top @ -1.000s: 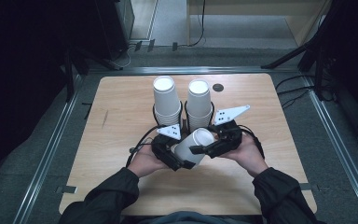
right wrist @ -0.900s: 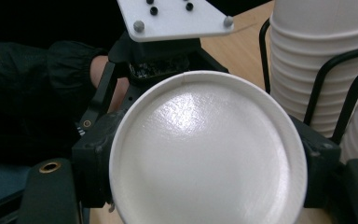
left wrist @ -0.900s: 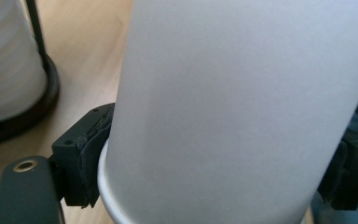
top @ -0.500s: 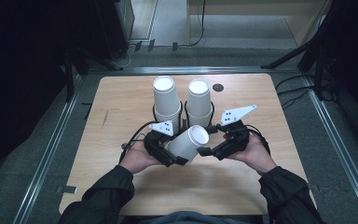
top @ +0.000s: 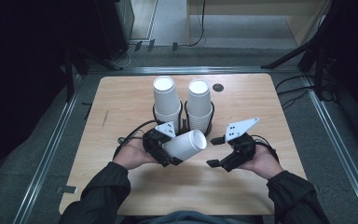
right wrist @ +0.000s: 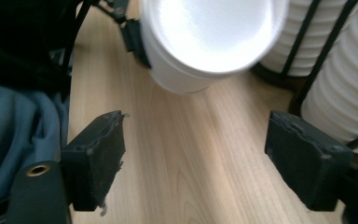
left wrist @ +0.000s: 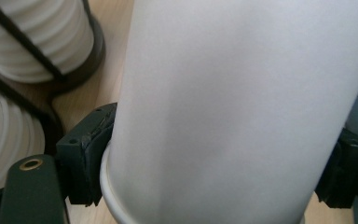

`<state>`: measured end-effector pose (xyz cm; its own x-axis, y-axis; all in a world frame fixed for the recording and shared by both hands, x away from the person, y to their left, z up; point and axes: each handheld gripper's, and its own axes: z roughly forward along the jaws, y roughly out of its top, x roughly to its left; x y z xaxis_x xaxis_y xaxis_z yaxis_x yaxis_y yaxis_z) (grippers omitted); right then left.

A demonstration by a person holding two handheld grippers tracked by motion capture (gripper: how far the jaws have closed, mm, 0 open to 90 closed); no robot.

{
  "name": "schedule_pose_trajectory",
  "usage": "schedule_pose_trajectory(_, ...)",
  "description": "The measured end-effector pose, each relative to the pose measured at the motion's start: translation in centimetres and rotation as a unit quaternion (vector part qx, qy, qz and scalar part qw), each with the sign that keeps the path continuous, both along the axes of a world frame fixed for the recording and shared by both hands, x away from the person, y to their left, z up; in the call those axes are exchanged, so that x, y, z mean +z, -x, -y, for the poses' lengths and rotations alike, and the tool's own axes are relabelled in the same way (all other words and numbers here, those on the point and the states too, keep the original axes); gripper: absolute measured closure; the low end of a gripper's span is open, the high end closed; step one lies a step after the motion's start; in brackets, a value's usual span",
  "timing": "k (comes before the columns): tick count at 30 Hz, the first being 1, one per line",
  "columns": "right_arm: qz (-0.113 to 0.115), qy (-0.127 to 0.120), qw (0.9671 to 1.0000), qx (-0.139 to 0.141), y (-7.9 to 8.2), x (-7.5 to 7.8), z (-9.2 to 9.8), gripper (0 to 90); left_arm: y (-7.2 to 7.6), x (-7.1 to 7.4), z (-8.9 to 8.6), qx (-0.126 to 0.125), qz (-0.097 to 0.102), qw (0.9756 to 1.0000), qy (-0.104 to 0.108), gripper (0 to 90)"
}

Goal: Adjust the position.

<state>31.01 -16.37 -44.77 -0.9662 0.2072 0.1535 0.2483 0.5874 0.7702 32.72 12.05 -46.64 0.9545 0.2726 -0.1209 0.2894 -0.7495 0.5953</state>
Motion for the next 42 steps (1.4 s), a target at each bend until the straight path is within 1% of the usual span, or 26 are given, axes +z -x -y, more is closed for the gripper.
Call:
schedule_pose_trajectory(2, -0.002, 0.010, 0.9999, 0.001, -0.2, -0.3, -0.3, 21.3, -0.3, -0.5, 0.1, 0.001, -0.009, 0.9999, -0.010, 15.8)
schedule_pose_trajectory(3, -0.004, 0.012, 0.9999, 0.003, -0.3, -0.5, -0.4, 21.2, -0.4, -0.6, 0.2, 0.001, -0.011, 0.9998, -0.015, 15.8)
schedule_pose_trajectory(4, -0.004, 0.014, 0.9999, 0.003, -0.4, -0.6, -0.6, 21.2, -0.5, -0.8, 0.2, 0.000, -0.020, 0.9997, -0.016, 15.8)
schedule_pose_trajectory(6, -0.002, 0.016, 0.9999, 0.005, -0.5, -0.9, -0.9, 20.9, -0.6, -1.0, 0.5, -0.004, -0.027, 0.9992, -0.030, 15.8)
schedule_pose_trajectory(9, -0.004, 0.020, 0.9998, 0.006, -0.8, -1.2, -1.3, 20.5, -0.6, -1.3, 1.2, -0.015, -0.057, 0.9972, -0.046, 15.8)
schedule_pose_trajectory(11, -0.008, 0.021, 0.9997, 0.007, -1.0, -1.4, -1.5, 19.8, -0.5, -1.4, 1.5, -0.024, -0.057, 0.9962, -0.062, 15.8)
schedule_pose_trajectory(12, -0.009, 0.021, 0.9997, 0.009, -1.0, -1.4, -1.5, 19.5, -0.4, -1.5, 1.8, -0.028, -0.053, 0.9959, -0.068, 15.8)
schedule_pose_trajectory(14, -0.008, 0.021, 0.9997, 0.004, -1.2, -1.5, -1.8, 17.8, -0.4, -1.6, 2.0, -0.036, -0.052, 0.9951, -0.075, 15.7)
schedule_pose_trajectory(16, -0.007, 0.016, 0.9998, -0.002, -1.4, -1.5, -2.1, 16.9, -0.2, -1.7, 2.3, -0.037, -0.047, 0.9949, -0.081, 15.7)
schedule_pose_trajectory(17, -0.013, 0.007, 0.9999, 0.005, -1.6, -1.5, -2.4, 16.9, -0.2, -1.7, 2.4, -0.038, -0.045, 0.9948, -0.083, 15.6)
schedule_pose_trajectory(19, -0.018, 0.007, 0.9997, 0.018, -1.7, -1.5, -2.9, 17.0, -0.1, -1.8, 2.6, -0.045, -0.048, 0.9941, -0.086, 15.6)
schedule_pose_trajectory(22, -0.019, 0.025, 0.9990, 0.031, -1.7, -1.9, -3.9, 17.0, 0.0, -2.0, 3.0, -0.049, -0.045, 0.9932, -0.096, 15.3)
schedule_pose_trajectory(24, -0.011, 0.043, 0.9982, 0.040, -1.5, -2.2, -4.6, 17.2, 0.1, -2.1, 3.1, -0.051, -0.046, 0.9932, -0.094, 14.5)
schedule_pose_trajectory(25, -0.003, 0.052, 0.9978, 0.041, -1.3, -2.3, -4.9, 17.3, 0.2, -2.0, 3.2, -0.053, -0.038, 0.9936, -0.092, 14.2)
schedule_pose_trajectory(26, 0.004, 0.058, 0.9974, 0.043, -1.3, -2.4, -5.0, 18.6, 0.2, -2.0, 3.2, -0.050, -0.039, 0.9936, -0.094, 14.1)
schedule_pose_trajectory(27, 0.004, 0.062, 0.9971, 0.045, -1.3, -2.3, -5.1, 23.3, 0.1, -2.1, 3.2, -0.046, -0.044, 0.9935, -0.094, 13.8)
schedule_pose_trajectory(30, -0.004, 0.061, 0.9968, 0.052, -1.3, -2.1, -5.0, 24.5, 0.2, -2.1, 3.1, -0.056, -0.041, 0.9936, -0.089, 11.9)
schedule_pose_trajectory(31, -0.002, 0.059, 0.9966, 0.057, -1.3, -2.1, -4.9, 24.6, 0.3, -2.1, 3.0, -0.058, -0.038, 0.9940, -0.085, 10.9)
schedule_pose_trajectory(32, -0.003, 0.058, 0.9967, 0.056, -1.2, -2.1, -4.9, 24.6, 0.3, -2.1, 2.9, -0.061, -0.024, 0.9946, -0.081, 10.4)
schedule_pose_trajectory(33, 0.001, 0.056, 0.9968, 0.056, -1.2, -2.0, -4.8, 24.9, 0.4, -2.1, 2.8, -0.062, -0.023, 0.9950, -0.076, 9.7)
schedule_pose_trajectory(35, -0.001, 0.051, 0.9972, 0.055, -1.2, -1.8, -4.7, 24.8, 0.4, -1.9, 2.6, -0.059, -0.012, 0.9961, -0.064, 8.5)
schedule_pose_trajectory(36, 0.000, 0.050, 0.9974, 0.053, -1.2, -1.7, -4.6, 24.8, 0.4, -1.8, 2.5, -0.055, -0.013, 0.9968, -0.057, 8.0)
schedule_pose_trajectory(38, 0.001, 0.044, 0.9978, 0.050, -1.4, -1.6, -4.3, 24.7, 0.5, -1.8, 2.4, -0.047, 0.000, 0.9973, -0.056, 6.0)
schedule_pose_trajectory(39, -0.002, 0.042, 0.9980, 0.048, -1.4, -1.5, -4.2, 24.7, 0.5, -1.8, 2.3, -0.046, 0.004, 0.9974, -0.055, 2.1)
schedule_pose_trajectory(40, -0.001, 0.041, 0.9981, 0.045, -1.4, -1.5, -4.0, 24.6, 0.4, -1.8, 2.1, -0.043, 0.001, 0.9981, -0.044, 1.6)
schedule_pose_trajectory(42, -0.001, 0.038, 0.9984, 0.042, -1.5, -1.4, -3.7, 24.6, 0.3, -1.8, 1.9, -0.040, -0.006, 0.9987, -0.031, 1.4)
